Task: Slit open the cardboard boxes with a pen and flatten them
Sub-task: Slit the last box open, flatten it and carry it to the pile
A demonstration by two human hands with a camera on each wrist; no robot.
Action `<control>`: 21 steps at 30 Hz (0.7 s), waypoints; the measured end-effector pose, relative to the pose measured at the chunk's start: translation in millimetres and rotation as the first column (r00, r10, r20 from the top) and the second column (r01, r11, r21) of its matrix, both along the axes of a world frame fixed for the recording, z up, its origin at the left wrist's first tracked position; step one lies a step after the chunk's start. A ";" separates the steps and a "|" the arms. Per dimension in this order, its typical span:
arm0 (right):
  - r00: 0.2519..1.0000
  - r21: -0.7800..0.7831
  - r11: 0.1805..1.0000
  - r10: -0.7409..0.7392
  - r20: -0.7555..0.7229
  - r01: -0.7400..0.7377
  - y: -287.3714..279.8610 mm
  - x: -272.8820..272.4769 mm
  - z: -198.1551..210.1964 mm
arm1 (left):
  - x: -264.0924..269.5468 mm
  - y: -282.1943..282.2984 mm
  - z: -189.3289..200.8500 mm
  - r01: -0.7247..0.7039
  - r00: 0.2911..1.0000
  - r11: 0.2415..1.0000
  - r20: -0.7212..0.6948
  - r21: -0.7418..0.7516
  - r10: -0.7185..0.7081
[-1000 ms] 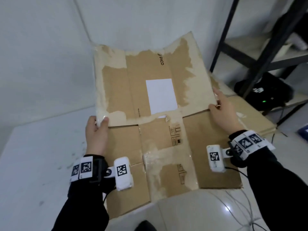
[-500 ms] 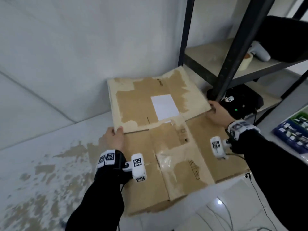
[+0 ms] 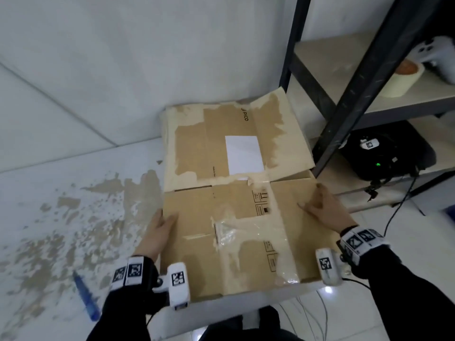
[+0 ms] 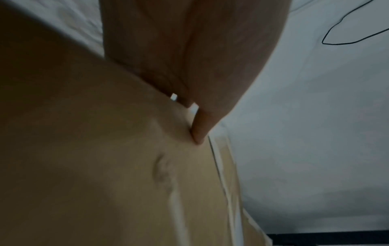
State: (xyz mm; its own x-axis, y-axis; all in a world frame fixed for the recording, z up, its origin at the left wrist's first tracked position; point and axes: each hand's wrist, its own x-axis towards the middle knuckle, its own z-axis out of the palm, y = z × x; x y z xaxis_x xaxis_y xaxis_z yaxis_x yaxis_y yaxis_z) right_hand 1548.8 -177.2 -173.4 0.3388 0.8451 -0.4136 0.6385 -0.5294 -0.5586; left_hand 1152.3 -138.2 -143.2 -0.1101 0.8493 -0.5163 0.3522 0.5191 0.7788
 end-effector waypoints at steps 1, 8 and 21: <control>1.000 -0.003 1.000 0.005 0.018 -0.005 0.1 -0.7 0.2 | 5.4 -15.4 -1.5 -0.037 0.999 0.999 0.018 0.028 0.037; 0.999 -0.002 1.000 -0.023 -0.036 0.023 1.0 2.0 3.7 | 23.9 -43.1 -6.7 -0.212 0.977 0.971 0.030 0.107 0.211; 0.768 -0.335 0.926 -0.341 -0.543 0.175 -21.7 23.7 2.2 | 16.3 -15.8 -36.7 -0.336 0.932 0.923 0.074 -0.186 0.354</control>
State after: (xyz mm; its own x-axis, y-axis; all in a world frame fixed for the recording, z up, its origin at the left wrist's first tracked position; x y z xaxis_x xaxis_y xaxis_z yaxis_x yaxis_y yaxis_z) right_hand 1572.6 -198.9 -171.2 0.1530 0.5998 -0.7854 0.0530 -0.7986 -0.5995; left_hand 1168.7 -154.0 -179.9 -0.3183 0.6684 -0.6723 0.0493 0.7199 0.6923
